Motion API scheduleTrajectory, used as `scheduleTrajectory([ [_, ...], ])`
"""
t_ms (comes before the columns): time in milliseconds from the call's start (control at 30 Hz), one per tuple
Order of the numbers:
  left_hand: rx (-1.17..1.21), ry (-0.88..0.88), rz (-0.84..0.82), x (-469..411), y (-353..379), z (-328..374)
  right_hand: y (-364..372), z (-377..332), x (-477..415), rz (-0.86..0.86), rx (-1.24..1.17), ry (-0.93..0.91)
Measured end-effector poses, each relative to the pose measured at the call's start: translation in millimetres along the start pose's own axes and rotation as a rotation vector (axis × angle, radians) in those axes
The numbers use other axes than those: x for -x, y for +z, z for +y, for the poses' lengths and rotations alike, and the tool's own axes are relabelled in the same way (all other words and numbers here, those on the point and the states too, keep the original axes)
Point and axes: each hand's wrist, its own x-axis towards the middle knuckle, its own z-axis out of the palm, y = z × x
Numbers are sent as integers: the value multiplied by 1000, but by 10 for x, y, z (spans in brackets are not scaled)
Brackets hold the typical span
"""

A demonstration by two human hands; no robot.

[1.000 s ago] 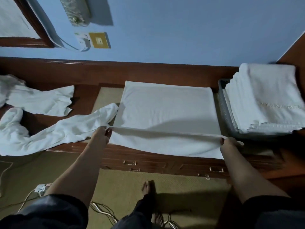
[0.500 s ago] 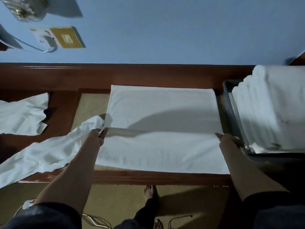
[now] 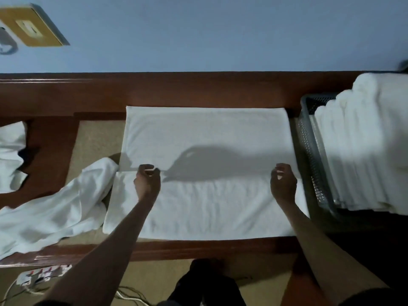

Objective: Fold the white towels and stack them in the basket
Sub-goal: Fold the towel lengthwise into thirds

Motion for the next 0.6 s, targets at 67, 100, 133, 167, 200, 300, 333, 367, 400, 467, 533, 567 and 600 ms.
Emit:
scheduleTrajectory([
  [67, -158, 355, -170, 302, 297, 78, 161, 48, 111, -104, 25, -52],
  [100, -266, 522, -253, 401, 426, 90, 264, 125, 188, -148, 85, -128],
  [133, -381, 648, -329, 485, 543, 104, 322, 149, 249, -185, 138, -191],
  [167, -466, 732, -369, 494, 676, 32, 375, 186, 288, -226, 195, -282],
  [200, -542, 783, -379, 512, 773, 37, 401, 210, 308, -253, 263, -351],
  [300, -614, 740, -377, 464, 932, 88, 477, 303, 176, -265, 383, -460],
  [333, -628, 687, -389, 434, 947, 142, 463, 276, 105, -275, 395, -449],
  [367, -640, 656, -396, 387, 963, 192, 460, 269, 28, -288, 393, -448],
  [400, -666, 625, -412, 342, 964, 247, 444, 244, -53, -302, 389, -448],
  [467, -689, 583, -471, 254, 951, 344, 426, 236, -198, -318, 372, -456],
  [533, -652, 575, -443, 239, 943, 355, 448, 256, -259, -265, 352, -473],
  [567, -647, 612, -362, 271, 950, 330, 460, 266, -233, -209, 332, -481],
  [600, -663, 655, -259, 348, 958, 301, 456, 264, -167, -151, 305, -476],
])
